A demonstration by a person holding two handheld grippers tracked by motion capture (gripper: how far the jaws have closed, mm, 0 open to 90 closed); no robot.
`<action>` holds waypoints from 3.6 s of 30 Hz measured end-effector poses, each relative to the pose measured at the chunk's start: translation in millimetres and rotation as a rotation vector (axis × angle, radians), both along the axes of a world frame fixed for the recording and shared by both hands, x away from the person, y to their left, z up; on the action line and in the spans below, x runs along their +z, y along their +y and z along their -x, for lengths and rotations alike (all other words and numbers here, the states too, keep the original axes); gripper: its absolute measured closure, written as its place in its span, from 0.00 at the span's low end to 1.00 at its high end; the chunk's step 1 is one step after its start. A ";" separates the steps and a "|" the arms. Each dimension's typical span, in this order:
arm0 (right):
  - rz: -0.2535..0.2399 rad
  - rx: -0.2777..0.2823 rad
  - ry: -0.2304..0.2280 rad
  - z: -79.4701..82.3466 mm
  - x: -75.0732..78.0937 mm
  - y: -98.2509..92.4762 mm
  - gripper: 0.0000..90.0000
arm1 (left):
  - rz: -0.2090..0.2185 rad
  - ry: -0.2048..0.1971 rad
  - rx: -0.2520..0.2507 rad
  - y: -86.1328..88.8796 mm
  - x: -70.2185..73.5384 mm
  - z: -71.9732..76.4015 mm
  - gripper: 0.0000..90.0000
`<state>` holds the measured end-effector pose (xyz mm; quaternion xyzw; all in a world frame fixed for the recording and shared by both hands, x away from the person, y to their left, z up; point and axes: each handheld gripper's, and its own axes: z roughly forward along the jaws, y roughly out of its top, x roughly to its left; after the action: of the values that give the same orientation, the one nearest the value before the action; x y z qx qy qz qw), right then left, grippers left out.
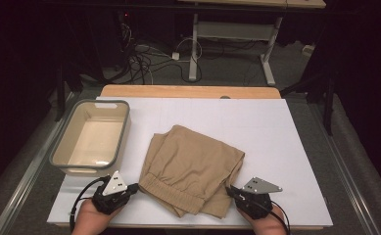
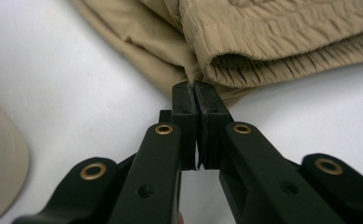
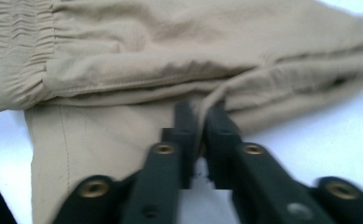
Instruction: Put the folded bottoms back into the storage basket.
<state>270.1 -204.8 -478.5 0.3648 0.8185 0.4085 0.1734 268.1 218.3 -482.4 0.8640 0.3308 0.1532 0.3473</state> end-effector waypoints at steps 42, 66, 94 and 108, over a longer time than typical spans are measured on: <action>-0.027 -0.005 -0.124 -3.9 -0.5 -0.8 0.00 | 0.115 0.208 0.152 -17.7 0.0 -36.2 0.24; -0.019 -0.004 -0.146 -2.3 -0.5 -0.7 0.00 | 0.203 0.195 0.091 -19.6 -3.1 -18.3 0.80; -0.094 -0.159 -0.180 -24.3 10.6 -6.6 0.02 | 0.147 0.035 0.042 0.6 -7.4 -16.3 0.83; -0.056 -0.250 -0.016 -93.8 12.0 4.7 0.32 | 0.152 0.042 0.043 0.9 -7.8 -17.0 0.83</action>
<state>363.9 -200.1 -466.5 0.4656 0.7534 0.4094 0.2192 285.1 219.2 -490.2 0.8310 0.3671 0.1167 0.4014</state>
